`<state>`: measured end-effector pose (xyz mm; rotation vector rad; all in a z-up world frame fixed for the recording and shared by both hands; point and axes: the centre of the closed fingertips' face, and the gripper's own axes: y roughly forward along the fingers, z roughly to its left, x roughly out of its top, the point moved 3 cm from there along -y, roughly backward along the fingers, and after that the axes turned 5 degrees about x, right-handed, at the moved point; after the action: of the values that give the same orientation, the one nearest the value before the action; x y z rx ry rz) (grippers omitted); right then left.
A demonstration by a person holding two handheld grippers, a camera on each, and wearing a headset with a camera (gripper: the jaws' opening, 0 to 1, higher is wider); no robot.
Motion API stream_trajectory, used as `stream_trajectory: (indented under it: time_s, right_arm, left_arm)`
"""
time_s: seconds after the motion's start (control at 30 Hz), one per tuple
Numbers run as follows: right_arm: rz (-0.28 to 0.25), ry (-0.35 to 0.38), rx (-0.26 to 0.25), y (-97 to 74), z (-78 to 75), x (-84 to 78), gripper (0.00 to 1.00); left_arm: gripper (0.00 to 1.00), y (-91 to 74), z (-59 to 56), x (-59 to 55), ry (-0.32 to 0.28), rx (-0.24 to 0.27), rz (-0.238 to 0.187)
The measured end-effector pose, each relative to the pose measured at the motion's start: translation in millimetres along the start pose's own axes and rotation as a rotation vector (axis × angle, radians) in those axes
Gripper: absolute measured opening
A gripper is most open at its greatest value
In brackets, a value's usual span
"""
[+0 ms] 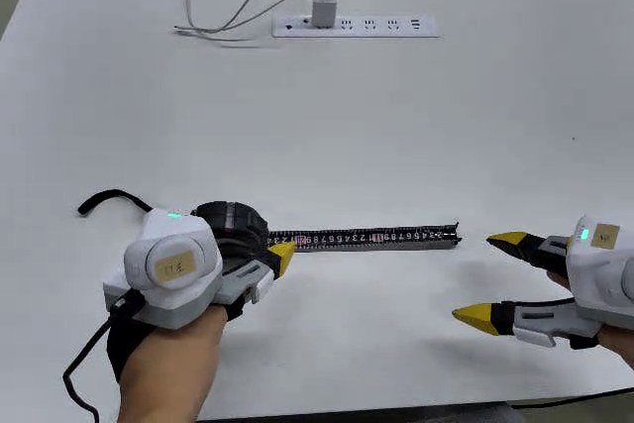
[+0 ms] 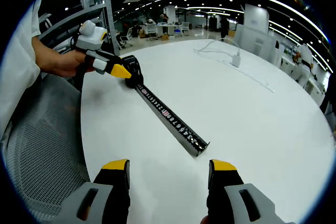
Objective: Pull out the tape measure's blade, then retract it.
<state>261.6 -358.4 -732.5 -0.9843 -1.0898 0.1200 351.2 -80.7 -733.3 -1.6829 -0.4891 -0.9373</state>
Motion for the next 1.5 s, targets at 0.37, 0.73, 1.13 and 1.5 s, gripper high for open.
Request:
stream_trajectory:
  time_s: [0.37,0.73,1.13,1.5]
  right_arm:
    - [0.060,-0.073,0.036,7.1,-18.1,7.0,0.46]
    - [0.114,-0.157,0.068,17.3,-32.6,13.8,0.38]
    - [0.189,-0.253,0.113,28.8,-44.8,10.6,0.33]
    - [0.242,-0.282,0.152,33.8,-49.1,4.6,0.29]
  left_arm:
    - [0.73,6.3,4.3,0.1,-0.061,0.042,0.000]
    - [0.67,10.1,9.1,-1.5,-0.073,0.085,0.011]
    - [0.62,12.5,12.4,-3.6,-0.065,0.106,0.029]
    - [0.62,12.8,14.3,-3.4,-0.120,0.079,0.032]
